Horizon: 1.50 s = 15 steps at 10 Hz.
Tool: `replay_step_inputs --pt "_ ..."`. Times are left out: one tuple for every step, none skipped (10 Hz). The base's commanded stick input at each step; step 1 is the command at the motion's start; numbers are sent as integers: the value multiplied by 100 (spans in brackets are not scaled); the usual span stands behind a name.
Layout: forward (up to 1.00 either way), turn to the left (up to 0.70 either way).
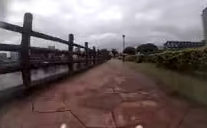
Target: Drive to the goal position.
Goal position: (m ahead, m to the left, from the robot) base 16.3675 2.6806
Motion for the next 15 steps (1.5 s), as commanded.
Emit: replay_step_inputs --pt "85 -16" --pt "85 0" --pt "85 1" --pt "85 1" --pt "85 1" --pt "85 1" --pt "85 1" --pt "85 1" --pt "85 1" --pt "85 1" --pt "85 1" --pt "85 1" --pt "85 1" --pt "85 0" --pt "85 -22"
